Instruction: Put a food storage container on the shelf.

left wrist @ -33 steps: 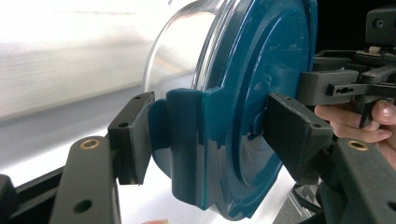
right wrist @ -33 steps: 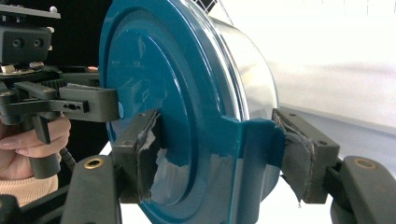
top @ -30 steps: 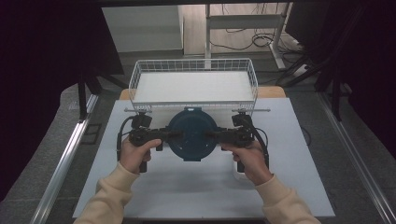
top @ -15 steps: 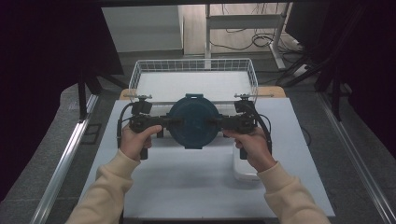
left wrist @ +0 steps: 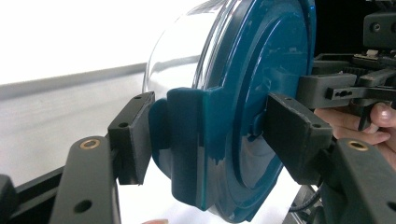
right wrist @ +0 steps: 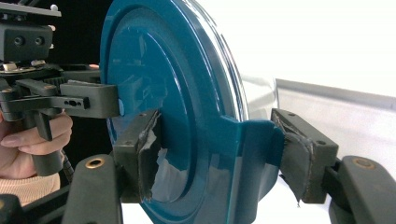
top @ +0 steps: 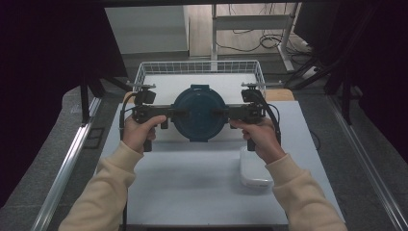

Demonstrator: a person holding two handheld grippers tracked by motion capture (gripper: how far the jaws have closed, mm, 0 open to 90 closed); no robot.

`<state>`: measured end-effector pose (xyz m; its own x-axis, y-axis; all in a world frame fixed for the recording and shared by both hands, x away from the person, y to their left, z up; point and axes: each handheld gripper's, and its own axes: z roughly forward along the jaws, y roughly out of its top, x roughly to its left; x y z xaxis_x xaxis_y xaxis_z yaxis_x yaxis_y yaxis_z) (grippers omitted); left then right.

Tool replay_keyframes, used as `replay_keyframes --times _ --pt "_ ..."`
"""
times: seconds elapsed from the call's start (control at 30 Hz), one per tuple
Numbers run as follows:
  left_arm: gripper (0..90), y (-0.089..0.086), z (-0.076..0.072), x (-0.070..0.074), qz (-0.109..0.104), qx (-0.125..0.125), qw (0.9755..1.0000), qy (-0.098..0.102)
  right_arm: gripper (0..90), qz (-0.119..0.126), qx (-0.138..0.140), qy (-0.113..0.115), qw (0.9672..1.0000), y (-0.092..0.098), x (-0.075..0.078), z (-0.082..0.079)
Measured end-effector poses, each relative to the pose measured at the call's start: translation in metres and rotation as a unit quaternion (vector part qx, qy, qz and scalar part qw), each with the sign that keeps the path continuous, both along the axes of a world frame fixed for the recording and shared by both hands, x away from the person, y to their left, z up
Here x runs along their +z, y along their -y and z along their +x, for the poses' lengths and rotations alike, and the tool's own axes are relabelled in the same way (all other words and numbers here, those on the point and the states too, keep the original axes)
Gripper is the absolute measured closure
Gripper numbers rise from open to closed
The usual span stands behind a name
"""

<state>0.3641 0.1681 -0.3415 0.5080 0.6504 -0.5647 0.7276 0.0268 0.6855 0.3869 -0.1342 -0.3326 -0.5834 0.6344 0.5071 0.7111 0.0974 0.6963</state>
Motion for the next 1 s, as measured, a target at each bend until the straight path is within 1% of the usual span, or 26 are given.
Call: replay_keyframes --times 0.03,0.17,0.2,0.3,0.37,0.43,0.53,0.7,0.73,0.83,0.87,0.9,1.0 --pt "36.1 0.0 0.002 0.003 0.0 0.002 1.0 0.004 34.8 0.0 0.001 0.002 1.0 0.0 0.004 0.003" --pt "36.1 0.0 0.006 0.008 0.0 0.004 1.0 0.006 34.8 0.002 0.002 0.002 1.0 0.0 0.008 0.008" --pt "36.0 0.0 0.006 0.008 0.0 0.004 1.0 0.006 34.8 0.002 0.002 0.002 1.0 0.0 0.008 0.008" --pt "36.1 0.001 0.012 0.013 0.002 0.004 1.0 0.004 34.8 0.003 0.002 -0.001 1.0 0.0 0.013 0.015" --pt "36.1 0.001 0.015 0.015 0.002 0.004 1.0 0.005 34.8 0.002 0.002 0.0 1.0 0.001 0.014 0.016" --pt "36.0 0.002 0.019 0.018 0.0 0.002 1.0 0.002 34.8 0.0 0.001 0.0 1.0 0.001 0.018 0.02" --pt "36.0 0.002 0.022 0.02 -0.001 0.001 1.0 0.001 34.8 -0.003 0.002 0.002 1.0 0.002 0.021 0.022" --pt "36.0 0.003 0.027 0.028 0.003 -0.001 1.0 0.007 34.8 -0.003 0.003 0.003 1.0 0.003 0.03 0.029" --pt "36.0 0.003 0.029 0.03 0.002 -0.001 1.0 0.007 34.8 -0.003 0.003 0.003 1.0 0.003 0.03 0.029" --pt "36.0 0.003 0.032 0.037 0.002 0.0 0.9999 0.012 34.8 -0.002 0.002 0.007 1.0 0.004 0.038 0.033" --pt "36.0 0.003 0.032 0.037 0.002 0.0 0.9999 0.012 34.8 -0.002 0.002 0.007 1.0 0.004 0.038 0.033" --pt "36.0 0.003 0.035 0.04 -0.001 0.002 0.9999 0.011 34.8 -0.004 0.003 0.008 1.0 0.003 0.041 0.035" --pt "36.0 0.003 0.039 0.042 -0.004 0.002 0.9999 0.009 34.8 -0.007 0.005 0.011 0.9999 0.003 0.044 0.039"
